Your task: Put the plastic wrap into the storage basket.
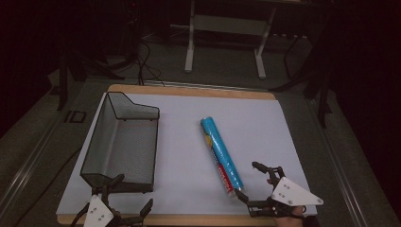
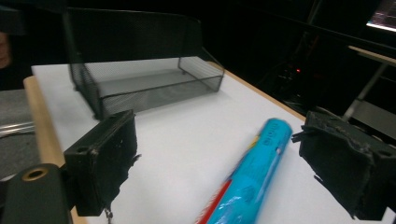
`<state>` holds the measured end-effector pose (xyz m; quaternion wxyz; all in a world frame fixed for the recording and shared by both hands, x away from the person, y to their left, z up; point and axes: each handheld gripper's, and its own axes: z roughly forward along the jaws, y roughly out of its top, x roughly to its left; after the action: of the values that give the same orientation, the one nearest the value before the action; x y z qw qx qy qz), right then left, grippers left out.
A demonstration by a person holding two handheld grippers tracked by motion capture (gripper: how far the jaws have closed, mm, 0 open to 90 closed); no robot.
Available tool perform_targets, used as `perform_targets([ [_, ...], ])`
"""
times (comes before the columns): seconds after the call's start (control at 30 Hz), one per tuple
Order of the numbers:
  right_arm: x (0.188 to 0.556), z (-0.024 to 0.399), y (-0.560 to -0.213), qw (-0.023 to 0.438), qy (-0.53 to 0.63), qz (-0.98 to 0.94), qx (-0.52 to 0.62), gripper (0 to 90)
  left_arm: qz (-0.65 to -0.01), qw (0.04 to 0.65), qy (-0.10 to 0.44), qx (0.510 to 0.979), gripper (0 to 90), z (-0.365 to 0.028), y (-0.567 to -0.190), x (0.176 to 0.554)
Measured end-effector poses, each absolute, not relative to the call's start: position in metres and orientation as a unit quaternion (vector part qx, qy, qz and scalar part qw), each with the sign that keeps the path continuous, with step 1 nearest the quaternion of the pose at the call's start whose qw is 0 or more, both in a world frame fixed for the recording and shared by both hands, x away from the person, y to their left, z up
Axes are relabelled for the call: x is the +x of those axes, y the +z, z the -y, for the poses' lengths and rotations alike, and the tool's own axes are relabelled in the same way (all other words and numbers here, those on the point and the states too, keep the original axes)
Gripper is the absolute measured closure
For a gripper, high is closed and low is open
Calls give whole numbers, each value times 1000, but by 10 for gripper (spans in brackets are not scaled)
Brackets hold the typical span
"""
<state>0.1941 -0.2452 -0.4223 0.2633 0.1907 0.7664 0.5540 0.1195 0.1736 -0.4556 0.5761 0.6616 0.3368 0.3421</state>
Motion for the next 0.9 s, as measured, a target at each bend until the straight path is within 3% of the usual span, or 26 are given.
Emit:
perform_targets([
  [0.47, 232, 228, -415, 289, 524, -771, 218, 96, -337, 577, 340, 662, 1, -174, -456, 120],
  [0.9, 264, 204, -419, 260, 506, -780, 261, 84, -335, 578, 338, 663, 1, -174, -456, 119],
])
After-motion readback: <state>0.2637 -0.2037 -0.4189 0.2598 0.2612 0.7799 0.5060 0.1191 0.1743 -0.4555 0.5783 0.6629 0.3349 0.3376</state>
